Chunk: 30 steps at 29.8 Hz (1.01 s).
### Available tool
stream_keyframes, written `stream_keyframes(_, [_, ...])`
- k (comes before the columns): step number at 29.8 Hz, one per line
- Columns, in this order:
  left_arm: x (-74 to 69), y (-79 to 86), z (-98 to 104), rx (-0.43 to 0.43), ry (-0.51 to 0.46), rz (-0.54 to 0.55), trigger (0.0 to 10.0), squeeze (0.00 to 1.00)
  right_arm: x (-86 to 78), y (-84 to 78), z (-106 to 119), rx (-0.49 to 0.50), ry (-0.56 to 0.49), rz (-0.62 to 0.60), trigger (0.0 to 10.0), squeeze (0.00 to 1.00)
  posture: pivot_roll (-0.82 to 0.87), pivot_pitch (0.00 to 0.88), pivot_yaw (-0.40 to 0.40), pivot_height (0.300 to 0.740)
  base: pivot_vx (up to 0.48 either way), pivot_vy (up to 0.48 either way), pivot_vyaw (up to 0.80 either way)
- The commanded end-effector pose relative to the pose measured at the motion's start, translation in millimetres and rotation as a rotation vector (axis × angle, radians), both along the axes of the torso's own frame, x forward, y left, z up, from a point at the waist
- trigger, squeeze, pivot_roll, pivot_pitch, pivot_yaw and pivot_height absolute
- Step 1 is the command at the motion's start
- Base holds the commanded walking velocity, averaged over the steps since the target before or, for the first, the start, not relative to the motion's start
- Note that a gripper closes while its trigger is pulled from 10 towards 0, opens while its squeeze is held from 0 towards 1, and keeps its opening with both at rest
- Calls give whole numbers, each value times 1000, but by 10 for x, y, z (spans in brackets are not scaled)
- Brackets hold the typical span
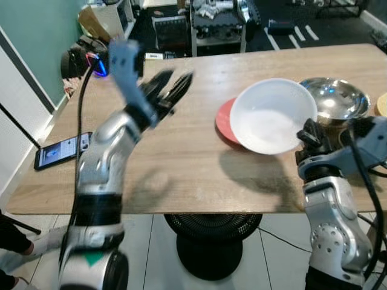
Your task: Setting the table
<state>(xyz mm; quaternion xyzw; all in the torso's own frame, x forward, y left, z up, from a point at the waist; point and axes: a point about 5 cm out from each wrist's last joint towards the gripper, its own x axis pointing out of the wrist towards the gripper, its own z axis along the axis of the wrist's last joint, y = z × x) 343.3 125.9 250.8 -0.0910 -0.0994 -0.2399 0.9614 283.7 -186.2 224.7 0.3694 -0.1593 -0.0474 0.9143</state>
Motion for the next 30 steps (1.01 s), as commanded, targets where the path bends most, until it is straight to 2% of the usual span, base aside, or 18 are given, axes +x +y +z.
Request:
stream_keyframes(1, [-33,42,-14,25,16,48,10000,0,-15,29,-91,89,6,28,10000,0,-128,14,144,740,0,0,0])
stream_keyframes(3, [-52,54,-121,56,41,85,10000,0,-9,62,-197,122,39,45,10000,0,-123,2,140,740,0,0,0])
stream_keyframes(7, [-66,36,-248,127,44,128,10000,0,25,136,-333,109,84,90,10000,0,-120,0,133,740,0,0,0])
stream_keyframes(9, [-48,17,-278,130,53,134,10000,0,44,138,-355,107,91,96,10000,0,-121,0,131,740,0,0,0])
stream_keyframes(15, [-53,-12,-337,146,88,159,10000,0,65,136,-339,8,83,100,10000,0,-126,0,136,740,0,0,0])
stream_keyframes(18, [-75,-26,-369,171,99,177,10000,0,56,207,-330,-140,66,152,10000,0,-128,0,139,740,0,0,0])
stream_keyframes(19, [-76,-29,-373,174,100,179,10000,0,54,269,-345,-206,69,188,10000,0,-127,0,140,740,0,0,0])
stream_keyframes(20, [-76,-30,-383,185,97,187,10000,0,51,381,-379,-312,73,258,10000,0,-126,0,138,740,0,0,0])
stream_keyframes(24, [-74,-12,-395,195,97,200,10000,0,52,534,-455,-479,112,350,10000,0,-121,0,131,740,0,0,0])
stream_keyframes(28, [-72,10,-397,193,101,212,10000,0,64,585,-495,-498,135,385,10000,0,-114,0,120,740,0,0,0])
stream_keyframes(30, [-85,10,-398,190,102,221,10000,0,123,559,-542,-516,160,335,10000,0,-108,0,115,740,0,0,0])
